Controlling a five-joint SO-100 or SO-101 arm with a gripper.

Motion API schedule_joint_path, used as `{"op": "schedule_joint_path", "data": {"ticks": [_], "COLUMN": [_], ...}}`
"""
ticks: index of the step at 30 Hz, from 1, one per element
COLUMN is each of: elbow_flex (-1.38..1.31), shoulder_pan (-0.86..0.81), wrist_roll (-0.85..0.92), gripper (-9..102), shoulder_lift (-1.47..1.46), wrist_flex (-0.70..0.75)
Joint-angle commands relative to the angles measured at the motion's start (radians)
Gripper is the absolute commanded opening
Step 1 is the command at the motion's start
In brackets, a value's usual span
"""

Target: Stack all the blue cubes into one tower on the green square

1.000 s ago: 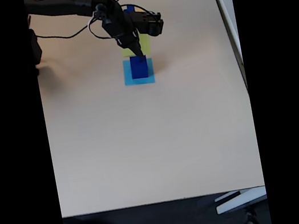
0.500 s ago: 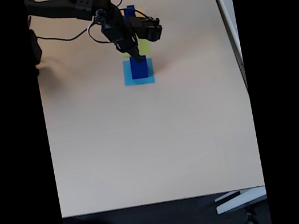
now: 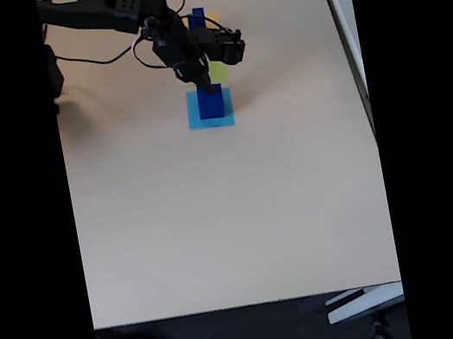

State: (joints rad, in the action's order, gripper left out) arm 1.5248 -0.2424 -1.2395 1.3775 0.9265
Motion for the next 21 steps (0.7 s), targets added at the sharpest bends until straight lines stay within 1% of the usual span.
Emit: {"op": "schedule_joint_path", "data": {"ticks": [1, 21], "elbow_flex": [-0.002, 0.037], "shoulder_pan": [-0.008, -0.017], "wrist_roll": [0.011, 0.021], "gripper": [10, 8], "shoulder_lift": [0.054, 0.046], "wrist_flex": [-0.021, -0.055]}}
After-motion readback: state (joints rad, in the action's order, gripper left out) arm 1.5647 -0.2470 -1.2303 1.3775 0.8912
